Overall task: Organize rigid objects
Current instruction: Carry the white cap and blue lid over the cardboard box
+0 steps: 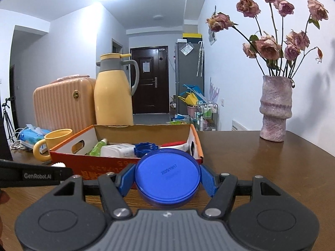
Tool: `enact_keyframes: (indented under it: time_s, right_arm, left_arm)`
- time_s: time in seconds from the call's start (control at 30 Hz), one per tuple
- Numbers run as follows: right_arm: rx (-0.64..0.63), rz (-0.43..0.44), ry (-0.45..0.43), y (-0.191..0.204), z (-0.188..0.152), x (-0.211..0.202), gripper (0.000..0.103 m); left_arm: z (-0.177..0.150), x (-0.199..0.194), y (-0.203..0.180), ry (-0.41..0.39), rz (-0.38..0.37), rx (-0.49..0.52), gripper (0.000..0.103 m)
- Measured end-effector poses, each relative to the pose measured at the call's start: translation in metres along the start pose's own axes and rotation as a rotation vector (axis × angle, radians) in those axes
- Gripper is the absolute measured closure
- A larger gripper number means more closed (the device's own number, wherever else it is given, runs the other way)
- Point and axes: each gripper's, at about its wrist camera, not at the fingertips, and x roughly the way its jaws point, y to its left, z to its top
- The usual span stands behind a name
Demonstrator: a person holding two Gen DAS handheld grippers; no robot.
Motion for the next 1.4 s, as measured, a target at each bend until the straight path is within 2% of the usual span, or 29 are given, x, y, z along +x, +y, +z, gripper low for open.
enact_keyframes:
  time_s: [0.67,1.13,1.4]
  right_arm:
    - [-0.038,0.017,-0.038,0.027,0.033,0.031,0.038]
    - [-0.035,0.000,-0.077,0.030,0.054,0.075,0.038]
    - [-0.042,0.007,-0.056,0.030,0.061,0.104,0.038]
  left_arm:
    - [0.042,0.011,0.015,-0.087,-0.001,-0.045,0.062]
    - [0.066,0.048,0.017,-0.109,0.023,-0.071,0.062]
    - [0.074,0.071,0.017,-0.105,0.042,-0.060,0.062]
